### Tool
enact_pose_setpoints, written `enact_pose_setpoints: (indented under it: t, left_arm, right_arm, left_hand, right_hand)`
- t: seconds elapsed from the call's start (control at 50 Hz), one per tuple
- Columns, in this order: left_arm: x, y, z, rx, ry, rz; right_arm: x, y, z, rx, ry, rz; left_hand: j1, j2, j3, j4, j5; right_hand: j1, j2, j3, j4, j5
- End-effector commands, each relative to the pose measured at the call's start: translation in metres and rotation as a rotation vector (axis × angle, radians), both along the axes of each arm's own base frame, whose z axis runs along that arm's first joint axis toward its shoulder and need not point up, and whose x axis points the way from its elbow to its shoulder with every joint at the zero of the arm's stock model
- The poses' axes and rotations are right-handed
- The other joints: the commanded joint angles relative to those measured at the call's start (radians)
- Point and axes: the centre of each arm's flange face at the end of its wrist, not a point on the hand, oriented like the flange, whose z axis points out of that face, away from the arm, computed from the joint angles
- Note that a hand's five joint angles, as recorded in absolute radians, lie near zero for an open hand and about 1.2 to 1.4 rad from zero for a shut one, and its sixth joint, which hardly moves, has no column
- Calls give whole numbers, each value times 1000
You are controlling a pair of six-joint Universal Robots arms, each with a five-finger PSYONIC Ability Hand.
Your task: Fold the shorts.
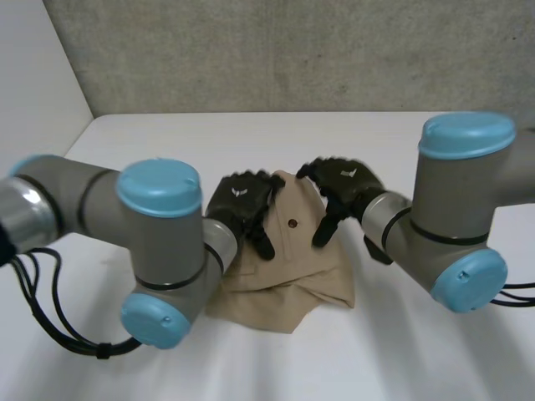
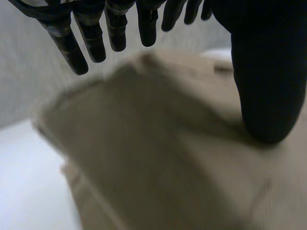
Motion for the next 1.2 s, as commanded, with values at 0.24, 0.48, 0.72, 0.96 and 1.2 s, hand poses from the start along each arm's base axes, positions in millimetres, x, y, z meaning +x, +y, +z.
enact_pose_setpoints:
  t: [0.24, 0.48, 0.72, 0.96, 1.2]
  left_arm:
    - [27, -5, -48, 32, -403, 75]
    - [25, -6, -18, -26, -348, 71]
    - [59, -14, 134, -258, 6, 131]
    - [136, -33, 208, -341, 148, 334]
    - [132, -20, 202, -244, 119, 279]
  right_arm:
    - [7, -10, -68, -5, 217, 102]
    - [4, -9, -39, -70, 203, 79]
    - [-34, -8, 118, -336, -101, -185]
    - [-92, -18, 166, -420, -78, -461]
    - [-96, -17, 166, -393, -58, -470]
  left_hand:
    - [-17, -29, -39, -31, -48]
    - [-17, -29, -39, -31, -48]
    - [-17, -29, -39, -31, -48]
    - [5, -8, -18, -10, -27]
    - [-16, -28, -39, -30, -47]
  right_hand:
    - [-38, -52, -43, -68, -72]
    - [-38, -52, -43, -68, -72]
    - [-38, -52, -43, -68, -72]
    - [-38, -52, -43, -68, -72]
    - [-38, -52, -43, -68, -72]
